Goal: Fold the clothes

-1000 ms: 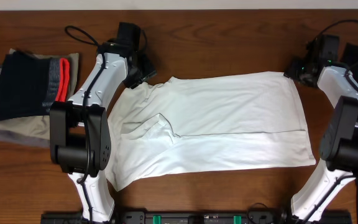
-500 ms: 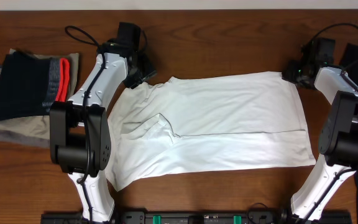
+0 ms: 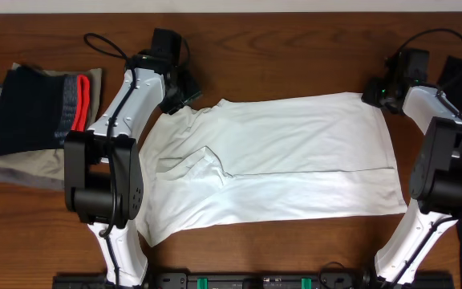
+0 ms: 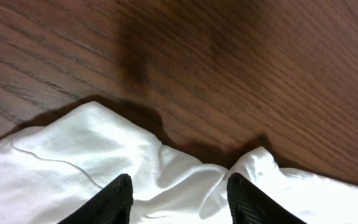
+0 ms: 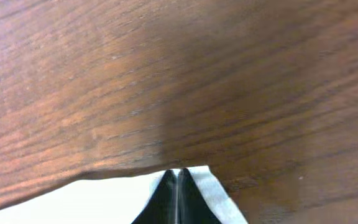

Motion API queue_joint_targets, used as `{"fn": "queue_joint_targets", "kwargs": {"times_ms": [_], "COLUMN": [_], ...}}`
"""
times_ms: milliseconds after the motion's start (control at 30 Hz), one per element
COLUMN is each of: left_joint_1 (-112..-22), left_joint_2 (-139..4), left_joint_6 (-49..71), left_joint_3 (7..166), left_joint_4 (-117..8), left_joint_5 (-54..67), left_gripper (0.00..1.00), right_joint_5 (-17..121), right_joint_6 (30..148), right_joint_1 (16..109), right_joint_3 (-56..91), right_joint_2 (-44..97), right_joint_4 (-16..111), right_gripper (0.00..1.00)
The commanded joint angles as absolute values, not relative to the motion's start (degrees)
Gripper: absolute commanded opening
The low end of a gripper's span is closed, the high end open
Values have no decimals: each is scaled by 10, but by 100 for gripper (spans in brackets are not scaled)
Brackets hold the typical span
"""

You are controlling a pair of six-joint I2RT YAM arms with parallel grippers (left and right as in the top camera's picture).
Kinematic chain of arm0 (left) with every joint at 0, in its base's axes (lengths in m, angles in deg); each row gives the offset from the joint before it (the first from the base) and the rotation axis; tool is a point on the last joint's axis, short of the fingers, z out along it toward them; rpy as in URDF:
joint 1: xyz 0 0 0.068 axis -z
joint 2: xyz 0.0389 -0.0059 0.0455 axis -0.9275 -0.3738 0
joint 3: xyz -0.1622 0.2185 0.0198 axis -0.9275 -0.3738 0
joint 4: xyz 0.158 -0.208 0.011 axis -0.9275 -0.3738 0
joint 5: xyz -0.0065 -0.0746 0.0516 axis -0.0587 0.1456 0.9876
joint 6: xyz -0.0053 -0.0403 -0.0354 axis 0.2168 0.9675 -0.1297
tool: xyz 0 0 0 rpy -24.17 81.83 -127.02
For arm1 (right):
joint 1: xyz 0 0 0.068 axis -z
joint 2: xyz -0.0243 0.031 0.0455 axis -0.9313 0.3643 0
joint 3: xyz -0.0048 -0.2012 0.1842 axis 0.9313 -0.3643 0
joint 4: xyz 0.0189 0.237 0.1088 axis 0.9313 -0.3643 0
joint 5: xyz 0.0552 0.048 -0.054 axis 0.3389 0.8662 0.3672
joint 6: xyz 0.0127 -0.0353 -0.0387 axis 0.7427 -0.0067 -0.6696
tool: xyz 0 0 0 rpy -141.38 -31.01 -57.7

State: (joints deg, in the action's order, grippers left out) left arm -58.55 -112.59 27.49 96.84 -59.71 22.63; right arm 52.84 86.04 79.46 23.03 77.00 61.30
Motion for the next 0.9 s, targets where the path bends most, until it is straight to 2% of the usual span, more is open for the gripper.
{"fn": "queue_joint_targets", "kwargs": {"times_ms": [0, 233, 300, 333, 433, 600, 867], "left_joint_1": [-588, -588, -588, -588, -588, -587, -587], "left_joint_2": [-1127, -1127, -1127, -1127, -1132, -1158, -1185], "left_joint_6": [267, 256, 256, 257, 274, 302, 302], "left_joint_3": [967, 967, 967, 967, 967, 967, 967], "left_joint_4": [-600, -601, -605, -608, -617, -620, -617], "left_joint_5": [234, 233, 233, 233, 233, 233, 232], "left_gripper": [52, 52, 62, 65, 66, 66, 65], "right_joint_5": [508, 484, 471, 470, 470, 472, 472], "right_joint_6": [856, 857, 857, 857, 857, 857, 857], "right_joint_1": [791, 791, 791, 791, 791, 791, 791], "right_joint_3": [237, 239, 241, 245, 256, 280, 284], "right_joint_2": [778, 775, 775, 775, 775, 775, 775], "right_joint_4": [613, 605, 602, 599, 591, 564, 536], "right_gripper": [1, 3, 35, 39, 46, 50, 50]}}
